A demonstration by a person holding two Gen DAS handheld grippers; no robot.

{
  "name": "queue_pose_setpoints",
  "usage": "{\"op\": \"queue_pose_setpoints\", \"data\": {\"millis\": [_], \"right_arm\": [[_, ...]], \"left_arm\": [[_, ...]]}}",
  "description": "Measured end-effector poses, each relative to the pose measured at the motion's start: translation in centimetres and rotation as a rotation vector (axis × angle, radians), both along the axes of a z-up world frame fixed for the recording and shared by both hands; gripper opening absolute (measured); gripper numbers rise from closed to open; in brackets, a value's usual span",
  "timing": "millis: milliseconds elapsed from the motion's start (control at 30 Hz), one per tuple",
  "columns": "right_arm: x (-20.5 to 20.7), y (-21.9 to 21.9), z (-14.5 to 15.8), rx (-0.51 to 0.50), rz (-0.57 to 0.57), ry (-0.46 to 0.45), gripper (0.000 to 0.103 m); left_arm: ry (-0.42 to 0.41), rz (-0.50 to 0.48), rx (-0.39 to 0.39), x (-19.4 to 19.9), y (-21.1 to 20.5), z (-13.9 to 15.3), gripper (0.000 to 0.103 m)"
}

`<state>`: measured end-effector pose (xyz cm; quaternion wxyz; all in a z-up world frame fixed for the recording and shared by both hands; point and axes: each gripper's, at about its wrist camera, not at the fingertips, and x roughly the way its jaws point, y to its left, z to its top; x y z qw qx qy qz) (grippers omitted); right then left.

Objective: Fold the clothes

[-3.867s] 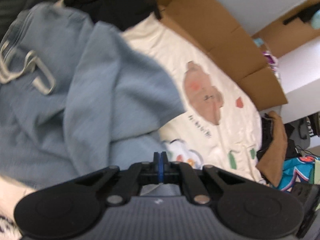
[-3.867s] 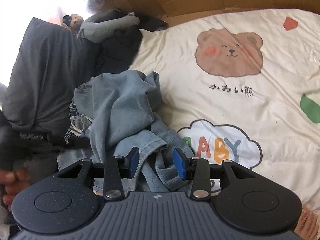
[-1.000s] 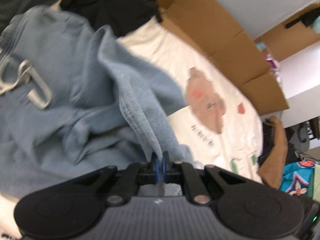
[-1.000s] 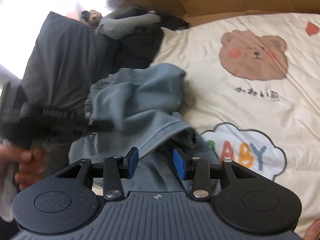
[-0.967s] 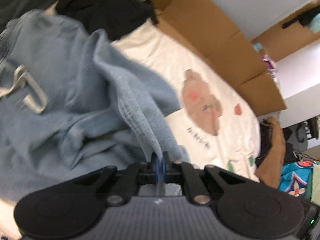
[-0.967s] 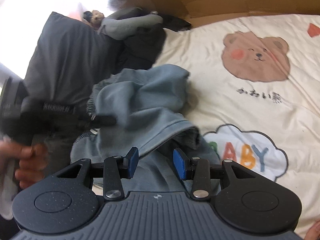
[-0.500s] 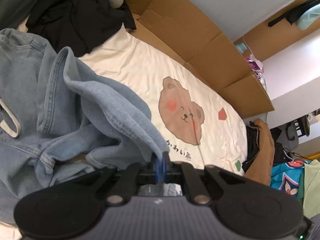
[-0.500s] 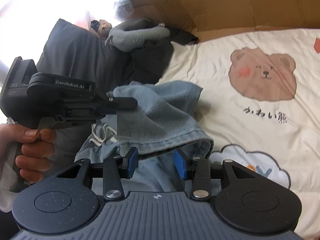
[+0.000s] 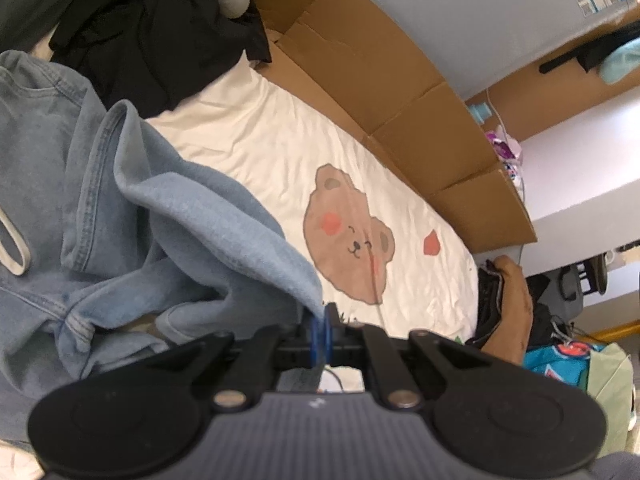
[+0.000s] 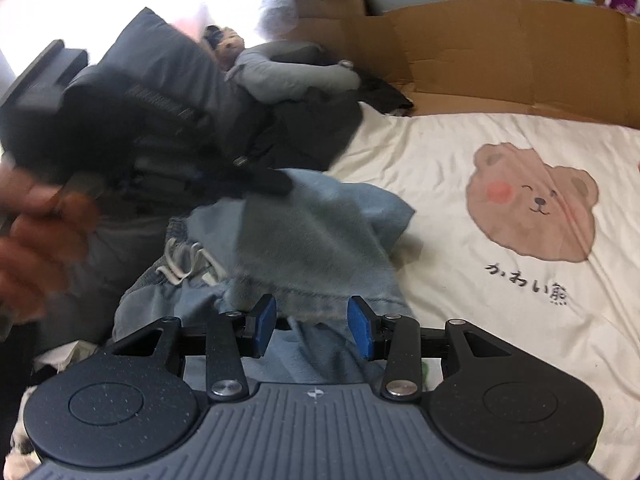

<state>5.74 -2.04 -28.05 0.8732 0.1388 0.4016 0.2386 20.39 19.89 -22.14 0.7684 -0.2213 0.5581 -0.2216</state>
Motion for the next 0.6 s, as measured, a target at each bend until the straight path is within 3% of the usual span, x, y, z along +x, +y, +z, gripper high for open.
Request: {"op": "queue_pose_setpoints", "data": {"millis": [100, 167, 200, 400, 433, 500, 567, 600], "right_arm": [[-0.7, 1.0, 1.0, -0.025, 0.031, -0.063, 0.056], [-1.0, 1.5, 1.6, -0.068, 0.025, -0.117, 0.072], [-0.8, 1.7, 1.6, -0.082, 0.027, -0.13, 0.075], [0.5, 3.1, 0.4, -0.157, 0.032, -0.16, 0.073], [0.7, 3.2, 0.2, -0.172, 0.03, -0.168, 0.069], [0.9, 3.2, -0.1, -0.194, 0.024, -0.182, 0.049], [1.2, 2.9, 0.0, -0.205, 0.016, -0.198, 0.009], [1.5, 2.6, 0.1, -0.186, 0.006, -0.196, 0.007]], "left_arm": [[0.003, -0.001, -0.002, 0.4, -0.5, -0.1, 0.003], [0.007, -0.008, 0.002, 0.5, -0.9, 0.0, 0.003], [0.01, -0.011, 0.0, 0.4, -1.0, 0.0, 0.003], [0.029, -0.012, -0.027, 0.4, -0.7, 0.4, 0.003], [0.028, -0.009, -0.032, 0.5, -0.6, 0.5, 0.004], [0.026, 0.0, -0.038, 0.5, -0.5, 0.6, 0.004], [0.022, 0.007, -0.042, 0.5, -0.4, 0.8, 0.004], [0.017, 0.009, -0.048, 0.5, -0.3, 0.9, 0.004]]}}
